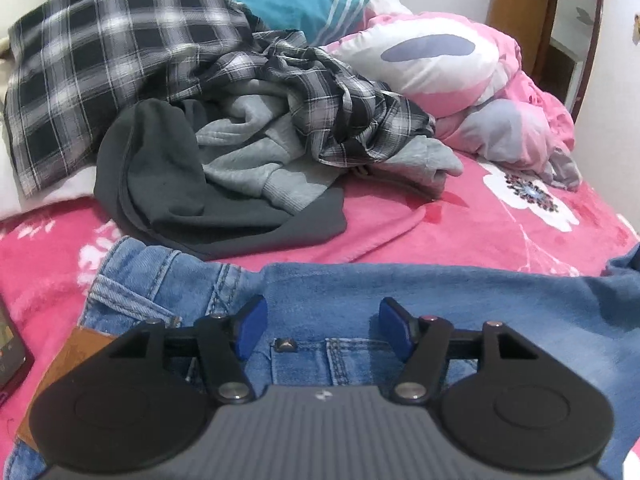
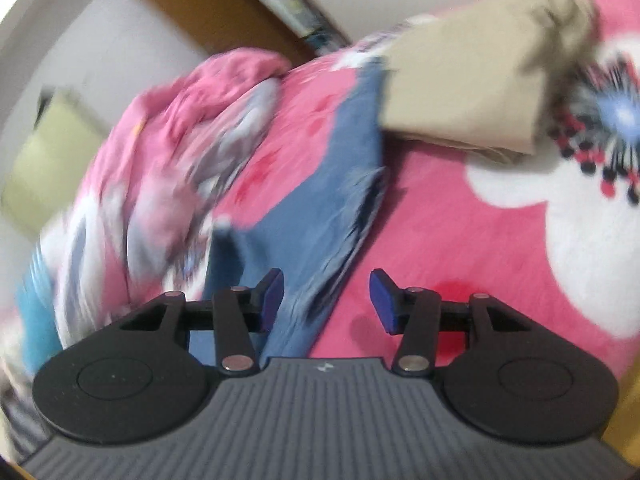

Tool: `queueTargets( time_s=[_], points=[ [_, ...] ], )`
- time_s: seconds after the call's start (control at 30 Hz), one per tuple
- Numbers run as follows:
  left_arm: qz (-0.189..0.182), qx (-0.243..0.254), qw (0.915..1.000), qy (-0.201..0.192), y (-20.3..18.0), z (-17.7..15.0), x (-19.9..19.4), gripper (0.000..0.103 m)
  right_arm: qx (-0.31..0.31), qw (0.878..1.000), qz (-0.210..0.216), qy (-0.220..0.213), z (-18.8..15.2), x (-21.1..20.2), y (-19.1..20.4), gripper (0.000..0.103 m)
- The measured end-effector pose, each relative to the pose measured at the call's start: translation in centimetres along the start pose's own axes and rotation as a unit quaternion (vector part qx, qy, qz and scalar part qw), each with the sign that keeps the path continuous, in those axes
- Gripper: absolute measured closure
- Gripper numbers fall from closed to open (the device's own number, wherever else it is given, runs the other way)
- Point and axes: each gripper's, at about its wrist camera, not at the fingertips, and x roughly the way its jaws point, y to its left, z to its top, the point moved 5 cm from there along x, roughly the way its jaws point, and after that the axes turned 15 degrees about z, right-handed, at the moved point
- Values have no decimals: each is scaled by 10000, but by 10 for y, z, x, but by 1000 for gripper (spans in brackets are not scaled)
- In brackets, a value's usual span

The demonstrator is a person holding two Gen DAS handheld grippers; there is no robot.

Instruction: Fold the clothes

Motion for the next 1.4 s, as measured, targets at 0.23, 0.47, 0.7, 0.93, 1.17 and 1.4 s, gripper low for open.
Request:
queueTargets(
  time_s=[0.23,0.47,0.7,0.93,1.17,1.4],
  points=[
    [110,150,9998,-88,-5,-2,1,36,360,9988,157,-304,23,39,-21,74],
    [119,177,9997,-139,-6,-2,2,34,-113,9979,470,-423,24,33,2,101],
    [59,57,9998,-177,-4,-3,2,34,-598,9833,1712,-154,13,31,85,102],
    [9,-53,9997,-223,-2,-4,1,34,-1723,9144,3590,730,-44,20,262,102],
    [-119,-228,9993,-260,3,-5,1,33,-1987,8281,5049,1406,-98,4,404,102],
    [-229,-339,9987,-298,5,-5,2,32,-1856,7681,5885,1710,-138,-3,487,102]
  ],
)
